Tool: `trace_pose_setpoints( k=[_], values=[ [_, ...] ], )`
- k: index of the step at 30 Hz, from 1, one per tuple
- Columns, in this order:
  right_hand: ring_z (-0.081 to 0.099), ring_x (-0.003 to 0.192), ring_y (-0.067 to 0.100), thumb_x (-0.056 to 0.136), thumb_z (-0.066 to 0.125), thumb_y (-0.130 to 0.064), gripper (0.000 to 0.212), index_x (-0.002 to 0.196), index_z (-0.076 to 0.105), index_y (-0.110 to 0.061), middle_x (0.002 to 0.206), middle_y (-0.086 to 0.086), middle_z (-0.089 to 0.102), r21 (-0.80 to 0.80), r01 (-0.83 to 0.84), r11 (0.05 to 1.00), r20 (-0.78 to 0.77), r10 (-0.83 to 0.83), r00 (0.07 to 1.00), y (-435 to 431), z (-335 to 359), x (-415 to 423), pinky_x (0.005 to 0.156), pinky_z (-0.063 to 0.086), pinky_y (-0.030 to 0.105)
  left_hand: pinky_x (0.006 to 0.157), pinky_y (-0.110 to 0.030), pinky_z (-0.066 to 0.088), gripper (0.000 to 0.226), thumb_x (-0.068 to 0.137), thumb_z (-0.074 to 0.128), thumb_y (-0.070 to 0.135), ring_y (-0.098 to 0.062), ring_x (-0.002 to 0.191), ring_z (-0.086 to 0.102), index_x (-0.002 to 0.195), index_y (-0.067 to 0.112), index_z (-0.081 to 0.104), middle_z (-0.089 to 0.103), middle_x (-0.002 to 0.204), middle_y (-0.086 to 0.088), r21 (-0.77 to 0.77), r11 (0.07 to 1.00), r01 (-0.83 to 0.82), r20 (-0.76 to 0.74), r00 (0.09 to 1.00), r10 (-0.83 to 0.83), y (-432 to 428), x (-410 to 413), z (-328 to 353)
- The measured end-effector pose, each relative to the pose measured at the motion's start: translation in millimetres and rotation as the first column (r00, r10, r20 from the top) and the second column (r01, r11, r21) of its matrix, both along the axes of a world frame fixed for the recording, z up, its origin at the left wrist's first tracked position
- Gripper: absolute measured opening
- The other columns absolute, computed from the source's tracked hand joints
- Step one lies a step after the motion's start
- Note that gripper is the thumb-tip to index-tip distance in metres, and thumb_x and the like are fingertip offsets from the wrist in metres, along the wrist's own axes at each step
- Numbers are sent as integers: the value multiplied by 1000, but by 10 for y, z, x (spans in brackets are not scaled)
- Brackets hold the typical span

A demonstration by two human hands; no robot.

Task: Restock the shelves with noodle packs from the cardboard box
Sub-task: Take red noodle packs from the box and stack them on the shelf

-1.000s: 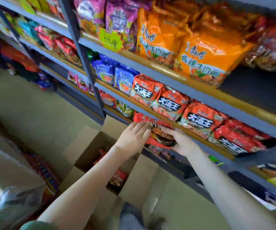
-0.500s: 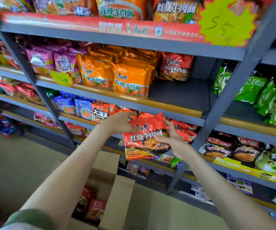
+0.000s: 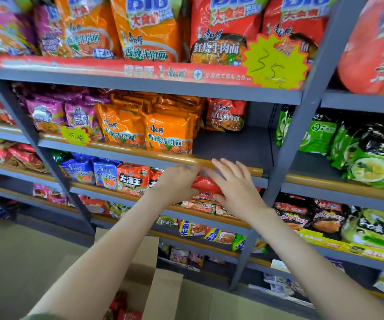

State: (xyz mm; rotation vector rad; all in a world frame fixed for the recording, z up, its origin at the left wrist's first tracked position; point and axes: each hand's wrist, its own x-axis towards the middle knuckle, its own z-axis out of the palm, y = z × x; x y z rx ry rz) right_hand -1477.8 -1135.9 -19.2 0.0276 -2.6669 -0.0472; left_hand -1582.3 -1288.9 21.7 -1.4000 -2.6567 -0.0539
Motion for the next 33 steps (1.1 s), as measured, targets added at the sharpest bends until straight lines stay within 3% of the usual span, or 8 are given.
trace_pose_setpoints(
  k=[4,7,11,15,19,25,29,33],
  values=[
    [63,93,28,64,84,-6,62,120,59,-6,103,7,66,-55,65,996,-130,-71,989,-57,20,-55,84,50,37,75,-36,48,42,77,73,20,-30,93,61,114,9,57,67,95,-9,121,980,156,-291,950,-115,74,71,76],
    [61,94,29,70,72,2,50,118,60,-1,104,11,65,-53,74,996,-292,-86,953,-7,103,-55,85,48,38,63,-34,49,43,62,82,9,-29,76,63,101,6,64,68,85,-8,269,923,276,-447,884,-134,152,48,35],
    [59,102,30,85,31,-7,44,117,60,1,110,14,64,-67,84,994,-434,-105,895,82,282,-86,94,44,41,73,-37,50,47,71,74,2,-28,89,64,114,5,54,68,107,-11,376,839,393,-586,803,-114,285,-27,14],
    [59,104,31,86,46,2,35,117,60,1,111,14,64,-64,101,993,-471,-119,874,249,287,-286,96,42,40,74,-37,54,46,69,75,0,-28,91,66,112,4,57,68,108,-13,382,841,383,-579,809,-105,492,-178,52],
    [61,99,29,65,77,9,55,117,61,-1,108,12,65,-63,221,973,-364,-228,903,478,284,-549,94,44,39,75,-36,53,60,61,84,5,-29,91,67,113,6,54,70,105,-13,320,885,338,-505,851,-142,718,-425,93],
    [63,88,36,59,74,13,60,116,62,-1,99,14,67,-54,320,946,-208,-324,923,797,392,-945,87,49,43,70,-35,52,48,54,88,10,-28,76,66,98,8,68,71,86,-9,244,940,238,-449,887,-108,1101,-785,139],
    [51,113,34,83,60,-2,55,136,46,-5,123,14,57,11,363,932,-31,-362,932,939,430,-1130,98,34,41,72,-34,52,39,52,87,9,-28,73,66,86,7,69,70,74,-9,154,966,207,-496,862,-105,1304,-982,151],
    [33,132,28,88,52,-4,65,148,26,-12,145,9,39,84,418,905,-31,-417,908,1033,440,-1287,113,13,40,75,-35,52,34,60,84,10,-28,77,67,90,5,68,71,78,-11,159,972,175,-519,852,-69,1479,-1117,92]
  ],
)
